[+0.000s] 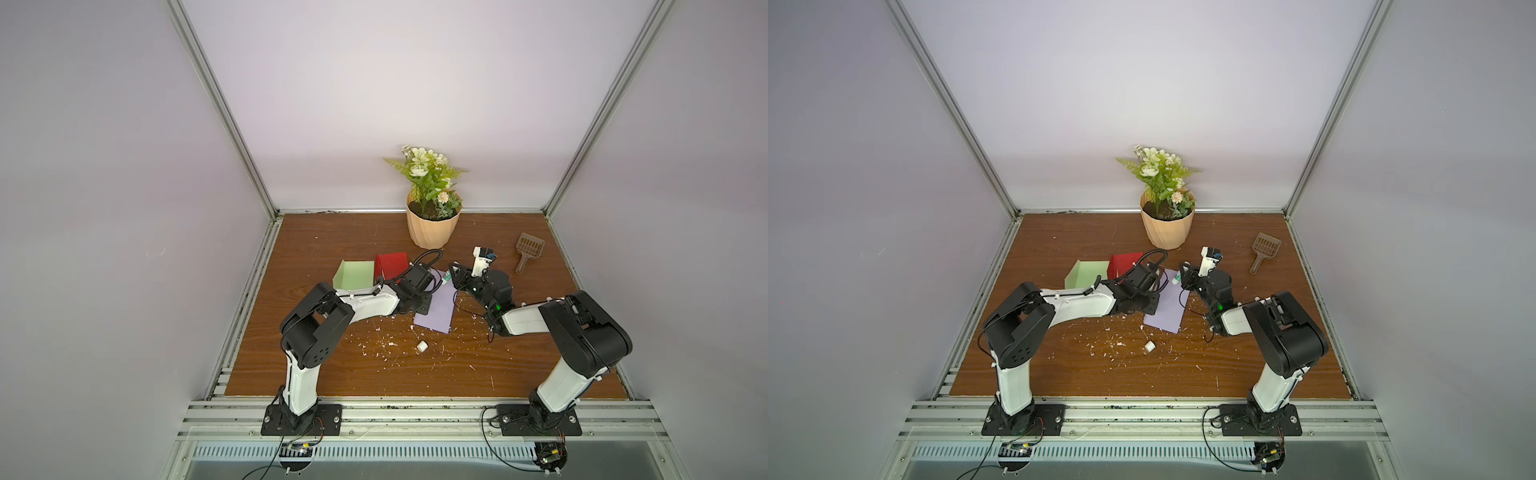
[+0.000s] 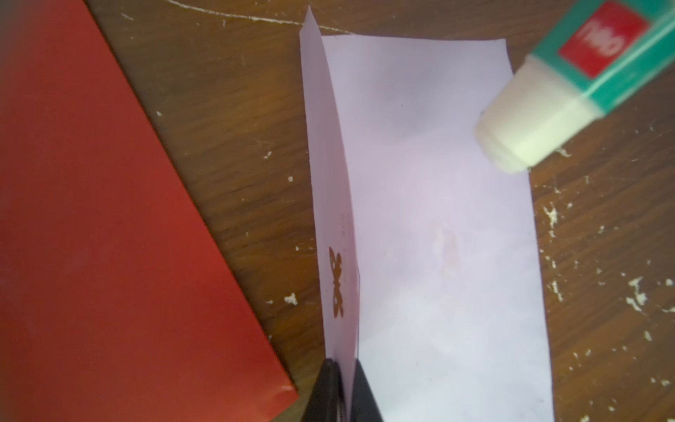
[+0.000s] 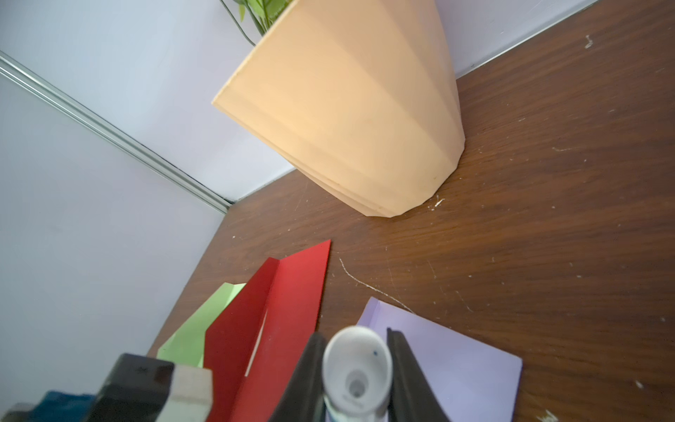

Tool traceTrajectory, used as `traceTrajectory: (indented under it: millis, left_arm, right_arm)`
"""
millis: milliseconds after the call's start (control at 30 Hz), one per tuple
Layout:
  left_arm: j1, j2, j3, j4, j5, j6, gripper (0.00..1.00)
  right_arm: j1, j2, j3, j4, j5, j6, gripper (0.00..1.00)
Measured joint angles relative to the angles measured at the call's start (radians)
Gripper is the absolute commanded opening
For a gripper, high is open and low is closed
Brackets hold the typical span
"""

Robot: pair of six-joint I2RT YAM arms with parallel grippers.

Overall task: Seal the envelope with a glue stick
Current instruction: Apply the envelope at the center of the board, then seal the envelope at the center of the board.

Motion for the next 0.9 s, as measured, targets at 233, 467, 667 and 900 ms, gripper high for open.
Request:
traceTrajectory:
  millis: [233,467,667,900]
  left_arm:
    - [0.0,0.002,0.025,-0.009,0.041,0.0,0.41]
    - [0.0,-0.037,0.031,-0.013,0.104,-0.005,0.5]
    - [0.051,-0.163,-0.044,0.076,0.234,-0.062,0.24]
    - [0.116,-0.142,-0.043,0.12,0.275,-0.101,0.07]
  right_arm:
    - [-0.034,-0.022,-0.028,0.012,-0.066,0.071,0.0]
    - [-0.049,-0.095,-0.047,0.004,-0.072,0.072,0.0]
    - [-0.064,-0.142,-0.068,-0.017,-0.089,0.072,0.0]
    - [-0.074,-0.189,-0.076,-0.05,-0.093,0.068,0.0]
